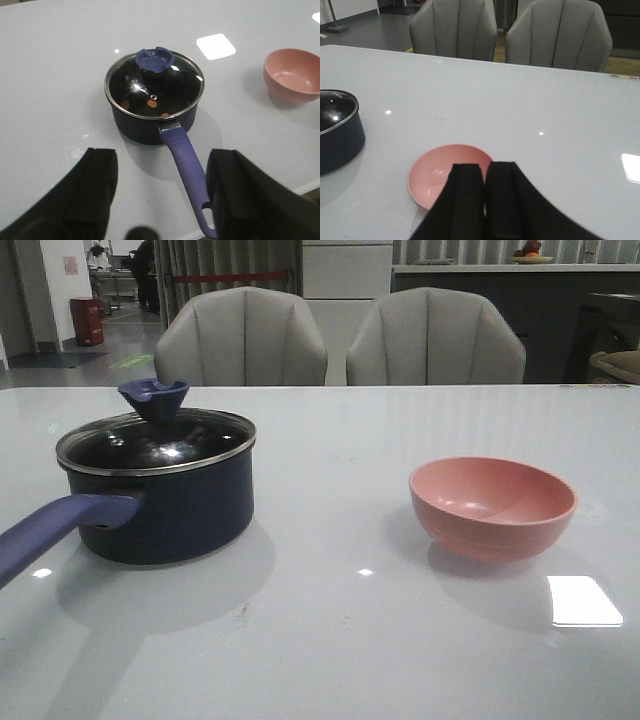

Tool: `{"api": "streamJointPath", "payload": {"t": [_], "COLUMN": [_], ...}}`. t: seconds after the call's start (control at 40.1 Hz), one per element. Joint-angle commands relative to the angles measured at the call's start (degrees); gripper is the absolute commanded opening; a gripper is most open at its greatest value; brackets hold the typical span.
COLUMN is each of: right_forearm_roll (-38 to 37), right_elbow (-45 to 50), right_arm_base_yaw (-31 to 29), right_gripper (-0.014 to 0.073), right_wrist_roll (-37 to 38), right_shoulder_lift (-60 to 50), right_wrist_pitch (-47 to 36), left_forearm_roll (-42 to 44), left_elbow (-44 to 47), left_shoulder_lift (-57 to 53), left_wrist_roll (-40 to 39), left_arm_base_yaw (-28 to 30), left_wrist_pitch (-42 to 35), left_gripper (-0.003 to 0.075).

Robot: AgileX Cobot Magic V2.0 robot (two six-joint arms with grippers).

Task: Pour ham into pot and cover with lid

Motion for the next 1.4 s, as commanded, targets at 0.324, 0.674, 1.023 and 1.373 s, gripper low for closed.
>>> {"api": "streamJointPath", "payload": {"t": [0.324, 0.674, 1.023, 1.373], "right_forearm_roll": [-0.1, -0.1, -0.1, -0.1], "right_elbow": [-1.7, -1.7, -1.7, -1.7], "right_arm_base_yaw": [0.1, 0.1, 0.1, 0.1], "right_gripper": [0.0161, 0.0161, 0.0161, 0.0161], "right_wrist_roll": [-0.6, -0.6, -0.6, -0.6], "right_shoulder_lift": [0.3, 0.3, 0.3, 0.3], "right_wrist_pitch": [-4.8, -4.8, -4.8, -4.8], "left_forearm_roll": [-1.3, -3.6, -2.3, -3.1], "left_elbow": [18.2, 18.9, 19.9, 37.7], "left_shoulder_lift": [-21.9, -22.8, -22.8, -25.2], "left_wrist_roll": [-0.1, -0.1, -0.1, -0.3], "left_arm_base_yaw": [-0.3, -0.3, -0.3, 10.5], "left_wrist_pitch": [-17.8, -18.7, -19.7, -47.9], "left_gripper": [0.0151, 0.0113, 0.0113, 0.0113]}}
